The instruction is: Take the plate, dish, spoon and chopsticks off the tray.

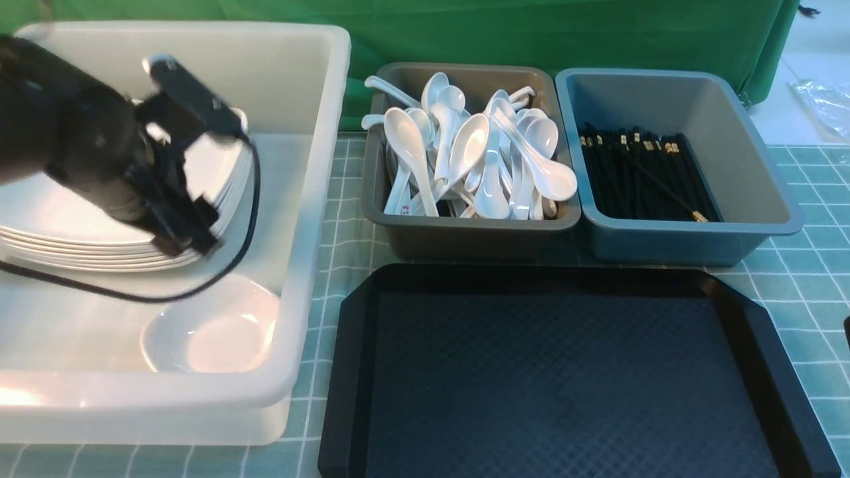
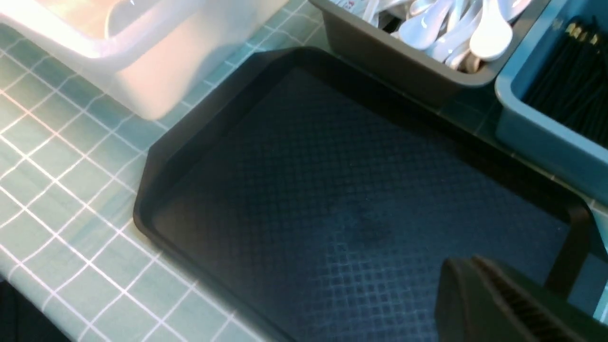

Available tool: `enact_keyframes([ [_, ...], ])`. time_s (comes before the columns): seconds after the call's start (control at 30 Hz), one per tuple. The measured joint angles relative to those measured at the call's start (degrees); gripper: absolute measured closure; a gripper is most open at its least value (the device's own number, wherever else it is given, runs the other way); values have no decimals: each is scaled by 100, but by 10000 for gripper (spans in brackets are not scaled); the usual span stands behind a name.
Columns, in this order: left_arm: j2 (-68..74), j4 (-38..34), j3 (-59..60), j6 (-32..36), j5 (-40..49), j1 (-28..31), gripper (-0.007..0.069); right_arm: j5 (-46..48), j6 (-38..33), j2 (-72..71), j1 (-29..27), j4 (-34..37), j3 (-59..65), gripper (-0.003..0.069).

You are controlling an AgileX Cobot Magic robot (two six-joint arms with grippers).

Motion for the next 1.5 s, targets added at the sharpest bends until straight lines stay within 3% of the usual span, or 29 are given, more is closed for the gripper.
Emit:
enact_keyframes([
  [0.07, -638, -795, 181, 65, -116, -193, 256, 43, 34, 0, 0, 0, 0, 633],
  [0.13, -1535, -1541, 563, 373, -491, -462, 401, 73, 125, 0, 0, 4, 0, 619],
  [0.17, -1616, -1613, 612, 407, -491, -485, 416, 73, 128, 0, 0, 4, 0, 619],
  [0.2, -2345, -2254, 1127, 754, -957, -708, 531, 79, 137, 0, 0, 4, 0, 612],
  [0.3, -3581, -3231, 2283, 1381, -1808, -1048, 606, 97, 151, 0, 0, 4, 0, 602],
  [0.43, -4792, -3738, 3475, 1726, -2780, -1336, 617, 116, 259, 0, 0, 45, 0, 588],
  [0.67, -5884, -3724, 4717, 1812, -4350, -1432, 615, 1, 281, 0, 0, 57, 0, 569],
  [1.07, -5981, -2933, 5545, 1825, -4423, -1432, 613, -19, 281, 0, -140, 95, 0, 545],
  [1.1, -5981, -2920, 5612, 1825, -4411, -1432, 613, -27, 281, 0, -282, 102, 0, 543],
  [1.17, -5981, -2895, 5815, 1825, -4353, -1432, 613, -278, 23, -146, -1240, 263, 154, 575],
  [1.23, -5981, -2889, 5933, 1831, -4335, -1432, 613, -862, -885, -445, -2207, 773, 618, 626],
  [1.37, -5981, -2883, 6108, 1889, -4312, -1432, 613, -2610, -3036, -1416, -4133, 2317, 2240, 643],
  [1.5, -5981, -2875, 6137, 1889, -4190, -1432, 613, -3676, -3791, -2357, -5178, 3198, 3678, 643],
])
